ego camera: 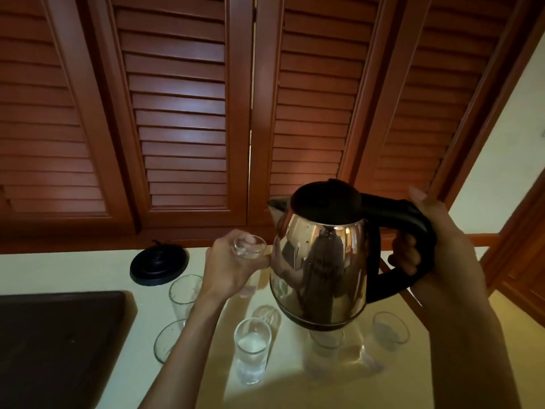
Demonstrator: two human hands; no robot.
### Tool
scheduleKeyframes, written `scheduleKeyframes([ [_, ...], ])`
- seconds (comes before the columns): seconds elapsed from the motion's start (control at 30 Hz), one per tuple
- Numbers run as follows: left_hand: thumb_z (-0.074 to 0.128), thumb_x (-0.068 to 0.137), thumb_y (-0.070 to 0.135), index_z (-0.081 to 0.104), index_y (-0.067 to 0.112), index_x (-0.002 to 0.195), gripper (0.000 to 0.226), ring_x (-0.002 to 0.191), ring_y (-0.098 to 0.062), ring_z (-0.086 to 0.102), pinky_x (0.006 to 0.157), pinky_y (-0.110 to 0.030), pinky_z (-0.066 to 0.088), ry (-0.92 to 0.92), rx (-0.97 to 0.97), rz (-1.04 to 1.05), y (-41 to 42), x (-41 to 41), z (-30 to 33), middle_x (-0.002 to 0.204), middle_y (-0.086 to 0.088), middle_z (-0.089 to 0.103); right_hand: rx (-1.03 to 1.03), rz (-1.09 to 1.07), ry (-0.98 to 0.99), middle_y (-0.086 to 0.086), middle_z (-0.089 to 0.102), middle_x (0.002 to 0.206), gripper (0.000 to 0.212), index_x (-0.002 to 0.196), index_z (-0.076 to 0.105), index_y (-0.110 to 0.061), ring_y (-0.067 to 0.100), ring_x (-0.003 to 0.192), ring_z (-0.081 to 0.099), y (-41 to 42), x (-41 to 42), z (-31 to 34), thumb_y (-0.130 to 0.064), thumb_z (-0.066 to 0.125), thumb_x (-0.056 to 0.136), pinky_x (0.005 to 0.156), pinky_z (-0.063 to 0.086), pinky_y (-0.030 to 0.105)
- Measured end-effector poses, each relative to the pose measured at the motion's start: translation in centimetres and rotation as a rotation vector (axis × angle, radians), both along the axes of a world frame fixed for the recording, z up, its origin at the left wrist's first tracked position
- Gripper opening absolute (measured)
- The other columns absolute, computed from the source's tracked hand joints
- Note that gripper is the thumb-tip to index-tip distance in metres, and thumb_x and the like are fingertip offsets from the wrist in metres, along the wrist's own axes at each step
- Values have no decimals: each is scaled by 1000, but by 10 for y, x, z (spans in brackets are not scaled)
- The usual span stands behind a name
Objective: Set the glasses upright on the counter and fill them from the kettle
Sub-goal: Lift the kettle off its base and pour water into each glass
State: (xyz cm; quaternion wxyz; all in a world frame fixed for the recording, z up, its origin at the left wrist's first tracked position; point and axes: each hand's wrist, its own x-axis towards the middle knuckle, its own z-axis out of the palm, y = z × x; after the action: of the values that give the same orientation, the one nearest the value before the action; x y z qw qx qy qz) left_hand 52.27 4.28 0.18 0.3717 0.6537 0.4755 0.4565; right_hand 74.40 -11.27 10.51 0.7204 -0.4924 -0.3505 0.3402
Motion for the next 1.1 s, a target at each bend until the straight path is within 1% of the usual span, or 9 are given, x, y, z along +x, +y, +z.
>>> scheduleKeyframes([
  [0.13, 91, 34, 62, 74, 21, 84, 66, 83, -11, 73, 72, -30, 56, 203, -50, -49, 6, 5, -15, 83, 9, 77, 5, -16, 6, 0, 45, 54, 34, 63, 68, -25, 14, 46, 38, -9, 7, -5, -47, 69, 88, 55, 29, 32],
  [0.23, 102, 46, 33, 73, 9, 86, 55, 91, -19, 73, 79, -31, 54, 276, -93, -83, 12, 13, -26, 88, 3, 77, 7, -30, -11, 1, 45, 55, 34, 62, 68, -24, 15, 46, 39, -14, 9, -7, -53, 78, 78, 56, 30, 34],
  [0.4, 93, 55, -9, 68, 0, 84, 40, 83, -19, 63, 54, -9, 49, 230, -186, -99, 18, 22, -44, 85, -4, 68, -13, -21, -12, 2, 44, 54, 40, 63, 66, -22, 16, 46, 38, -15, 12, -14, -59, 81, 65, 56, 32, 35],
  [0.5, 93, 53, 7, 70, 1, 93, 46, 95, -27, 70, 71, -24, 58, 287, -206, -93, 23, 25, -51, 98, -10, 72, -38, -4, 6, 3, 44, 53, 52, 65, 65, -18, 16, 45, 39, -13, 13, -20, -64, 86, 56, 55, 33, 33],
  [0.6, 89, 65, 12, 69, 11, 108, 47, 107, -30, 66, 80, -28, 49, 384, -264, -76, 24, 27, -56, 116, -12, 68, -90, -29, -6, 6, 44, 52, 64, 70, 61, -10, 16, 43, 41, -9, 15, -24, -67, 86, 55, 50, 38, 29],
  [0.77, 88, 68, 13, 67, 12, 113, 50, 103, -27, 67, 78, -26, 48, 396, -258, -64, 25, 28, -67, 116, -11, 69, -113, -48, -28, 5, 47, 51, 66, 62, 64, -15, 15, 42, 44, -7, 16, -27, -74, 87, 42, 49, 42, 27],
  [0.87, 87, 69, 13, 66, 12, 114, 50, 99, -24, 65, 77, -25, 46, 382, -263, -54, 27, 29, -71, 116, -10, 69, -135, -62, -11, 5, 46, 49, 52, 64, 61, -11, 15, 41, 42, -6, 16, -28, -59, 82, 65, 55, 40, 32],
  [1.0, 85, 73, 13, 62, 14, 117, 49, 96, -20, 60, 77, -25, 47, 410, -267, -70, 22, 30, -66, 120, -9, 66, -143, -80, 1, 5, 45, 47, 46, 68, 57, -6, 15, 40, 41, -5, 16, -30, -50, 69, 74, 58, 38, 33],
  [1.1, 88, 70, 5, 53, 14, 124, 65, 100, -18, 54, 65, -3, 43, 368, -247, -93, 13, 28, -52, 117, -4, 57, -150, -83, 11, 5, 44, 47, 47, 69, 56, -5, 15, 40, 41, -3, 14, -32, -49, 68, 76, 57, 39, 33],
])
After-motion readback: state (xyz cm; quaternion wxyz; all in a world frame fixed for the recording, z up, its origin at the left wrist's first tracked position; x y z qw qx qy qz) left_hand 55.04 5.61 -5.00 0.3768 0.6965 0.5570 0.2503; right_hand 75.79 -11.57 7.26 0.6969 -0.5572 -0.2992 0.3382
